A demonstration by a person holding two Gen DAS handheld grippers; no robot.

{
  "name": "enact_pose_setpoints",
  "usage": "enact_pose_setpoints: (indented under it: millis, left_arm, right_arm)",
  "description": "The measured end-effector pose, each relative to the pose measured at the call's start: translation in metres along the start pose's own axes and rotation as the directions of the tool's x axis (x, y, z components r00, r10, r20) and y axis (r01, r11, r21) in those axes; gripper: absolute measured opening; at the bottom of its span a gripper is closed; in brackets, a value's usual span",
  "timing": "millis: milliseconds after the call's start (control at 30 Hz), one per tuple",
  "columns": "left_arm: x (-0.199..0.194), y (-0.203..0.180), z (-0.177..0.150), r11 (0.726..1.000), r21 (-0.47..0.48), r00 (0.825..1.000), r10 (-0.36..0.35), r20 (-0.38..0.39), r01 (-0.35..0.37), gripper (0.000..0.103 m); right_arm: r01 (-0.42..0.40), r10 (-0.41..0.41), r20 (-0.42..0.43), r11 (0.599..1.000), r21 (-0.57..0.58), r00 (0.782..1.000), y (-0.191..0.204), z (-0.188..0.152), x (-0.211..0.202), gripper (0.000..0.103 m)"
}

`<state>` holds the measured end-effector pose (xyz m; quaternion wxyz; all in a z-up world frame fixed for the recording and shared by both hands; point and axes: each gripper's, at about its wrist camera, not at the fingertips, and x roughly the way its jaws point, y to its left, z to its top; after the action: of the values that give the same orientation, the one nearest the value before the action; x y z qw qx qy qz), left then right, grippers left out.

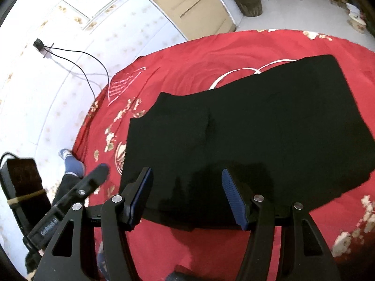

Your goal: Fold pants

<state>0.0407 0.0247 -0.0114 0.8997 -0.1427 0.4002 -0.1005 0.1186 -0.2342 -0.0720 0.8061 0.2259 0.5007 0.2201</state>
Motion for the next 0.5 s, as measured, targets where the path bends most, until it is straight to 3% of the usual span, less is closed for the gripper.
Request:
enact_pose_setpoints:
  millis: [200, 400, 433, 500]
  left_arm:
    - [0.020, 0.044, -0.009, 0.983, -0.099, 0.986, 0.151, -0.067, -0.157, 0.037]
    - [0.040, 0.050, -0.012, 0.978, -0.128, 0.981, 0.150, -0.126, -0.166, 0.037]
    - [0.044, 0.050, -0.012, 0.977, -0.130, 0.979, 0.152, -0.138, -0.170, 0.037]
    - [0.050, 0.049, -0.013, 0.974, -0.130, 0.972, 0.163, -0.170, -0.186, 0.037]
  right_arm:
    - [-0.002, 0.002, -0.077, 1.000, 0.003, 0.997, -0.003, 0.011, 0.046, 0.061]
    - [-0.015, 0.012, -0.052, 0.998, -0.054, 0.999, 0.001, 0.030, 0.070, 0.061]
    - [-0.020, 0.018, -0.043, 0.998, -0.052, 0.999, -0.001, 0.034, 0.073, 0.059]
    - [-0.008, 0.005, -0.057, 0.999, -0.043, 0.998, -0.005, 0.038, 0.079, 0.036]
